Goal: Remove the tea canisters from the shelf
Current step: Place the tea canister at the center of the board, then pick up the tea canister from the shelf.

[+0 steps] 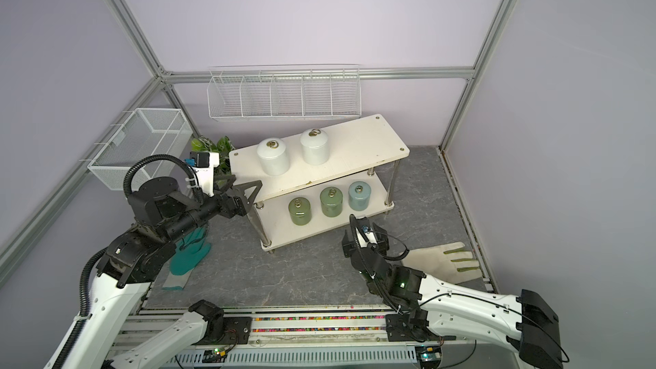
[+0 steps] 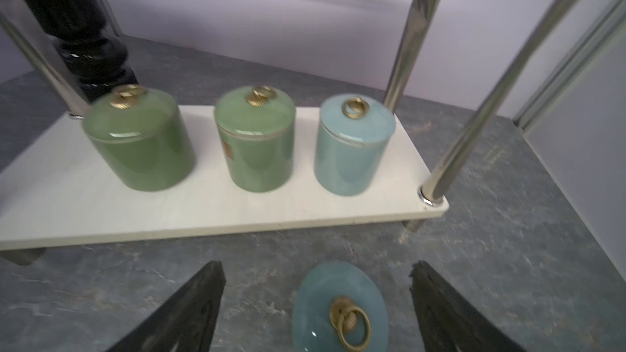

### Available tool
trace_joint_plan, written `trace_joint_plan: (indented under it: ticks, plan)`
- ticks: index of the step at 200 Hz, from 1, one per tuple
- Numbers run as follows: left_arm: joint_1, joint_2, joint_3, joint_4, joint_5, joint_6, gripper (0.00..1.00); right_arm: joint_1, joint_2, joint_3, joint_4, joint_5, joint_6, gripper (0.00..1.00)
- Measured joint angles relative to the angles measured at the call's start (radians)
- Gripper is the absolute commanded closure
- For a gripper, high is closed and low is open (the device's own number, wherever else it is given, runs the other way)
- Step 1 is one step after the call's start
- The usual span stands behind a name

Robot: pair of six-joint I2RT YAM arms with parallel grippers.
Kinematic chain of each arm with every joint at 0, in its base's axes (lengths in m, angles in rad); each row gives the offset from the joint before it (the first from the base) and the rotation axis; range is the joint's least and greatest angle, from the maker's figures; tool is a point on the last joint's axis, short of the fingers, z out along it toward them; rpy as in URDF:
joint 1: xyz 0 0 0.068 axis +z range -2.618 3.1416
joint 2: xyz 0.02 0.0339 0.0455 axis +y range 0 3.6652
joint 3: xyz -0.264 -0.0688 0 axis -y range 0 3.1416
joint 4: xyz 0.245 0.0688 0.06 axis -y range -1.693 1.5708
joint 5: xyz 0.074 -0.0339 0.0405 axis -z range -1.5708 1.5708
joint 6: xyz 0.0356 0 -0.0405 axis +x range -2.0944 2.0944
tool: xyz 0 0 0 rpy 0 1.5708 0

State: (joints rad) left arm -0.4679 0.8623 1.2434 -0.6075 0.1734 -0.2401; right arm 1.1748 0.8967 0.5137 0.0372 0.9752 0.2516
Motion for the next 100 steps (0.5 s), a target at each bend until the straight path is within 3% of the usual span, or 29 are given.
trace_joint_plan:
  ticks: [100]
  plan:
    - [0.000, -0.016, 0.020, -0.050, -0.078, 0.036, 0.00, 0.121, 0.104, 0.296, 0.072, 0.033, -0.281, 0.11]
